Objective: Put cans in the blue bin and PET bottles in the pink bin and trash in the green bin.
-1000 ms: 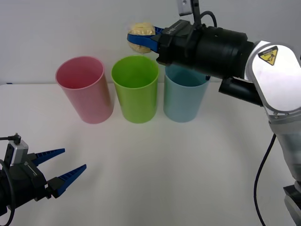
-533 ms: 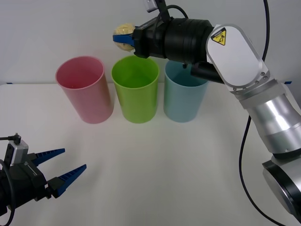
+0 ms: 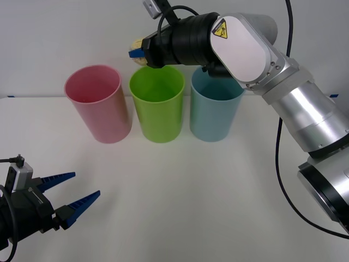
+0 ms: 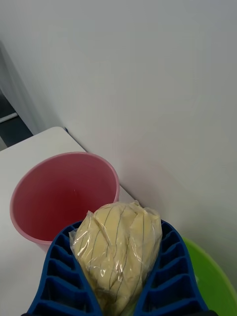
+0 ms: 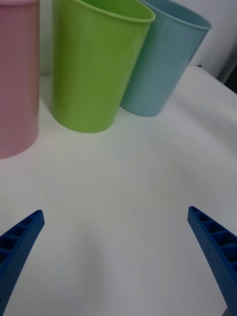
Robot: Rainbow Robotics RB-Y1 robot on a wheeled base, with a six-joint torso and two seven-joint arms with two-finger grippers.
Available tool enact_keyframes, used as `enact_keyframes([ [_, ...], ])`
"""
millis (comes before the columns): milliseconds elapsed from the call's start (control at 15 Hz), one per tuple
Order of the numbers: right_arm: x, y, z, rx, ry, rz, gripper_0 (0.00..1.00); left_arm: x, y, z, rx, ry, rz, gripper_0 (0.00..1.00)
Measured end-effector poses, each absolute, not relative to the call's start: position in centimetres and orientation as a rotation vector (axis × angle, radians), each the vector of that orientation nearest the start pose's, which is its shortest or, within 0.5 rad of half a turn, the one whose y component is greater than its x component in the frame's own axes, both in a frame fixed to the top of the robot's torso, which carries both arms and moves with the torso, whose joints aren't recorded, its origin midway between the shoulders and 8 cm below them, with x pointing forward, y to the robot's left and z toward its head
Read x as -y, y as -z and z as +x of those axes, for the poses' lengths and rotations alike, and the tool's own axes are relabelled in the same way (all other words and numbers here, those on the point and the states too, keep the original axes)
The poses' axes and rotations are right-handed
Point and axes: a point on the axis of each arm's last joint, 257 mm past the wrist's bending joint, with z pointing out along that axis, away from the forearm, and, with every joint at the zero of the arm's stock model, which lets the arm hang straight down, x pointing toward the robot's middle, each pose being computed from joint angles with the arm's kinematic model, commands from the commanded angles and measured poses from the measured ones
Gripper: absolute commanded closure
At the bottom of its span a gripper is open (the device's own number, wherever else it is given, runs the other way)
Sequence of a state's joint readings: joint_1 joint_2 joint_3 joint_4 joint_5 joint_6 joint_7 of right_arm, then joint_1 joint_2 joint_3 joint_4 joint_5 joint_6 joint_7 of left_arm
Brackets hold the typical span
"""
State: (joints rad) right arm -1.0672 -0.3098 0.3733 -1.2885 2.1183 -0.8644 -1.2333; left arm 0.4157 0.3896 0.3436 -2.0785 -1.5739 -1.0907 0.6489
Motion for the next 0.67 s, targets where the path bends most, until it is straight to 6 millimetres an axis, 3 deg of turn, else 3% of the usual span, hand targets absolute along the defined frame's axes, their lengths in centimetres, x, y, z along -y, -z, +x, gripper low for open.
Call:
enact_keyframes([
  [667, -7.1, 4.5, 61.6, -1.773, -0.420, -0.969, 1.00, -24.0, 21.9, 34.2, -1.892, 0.623, 0.518, 0.00],
])
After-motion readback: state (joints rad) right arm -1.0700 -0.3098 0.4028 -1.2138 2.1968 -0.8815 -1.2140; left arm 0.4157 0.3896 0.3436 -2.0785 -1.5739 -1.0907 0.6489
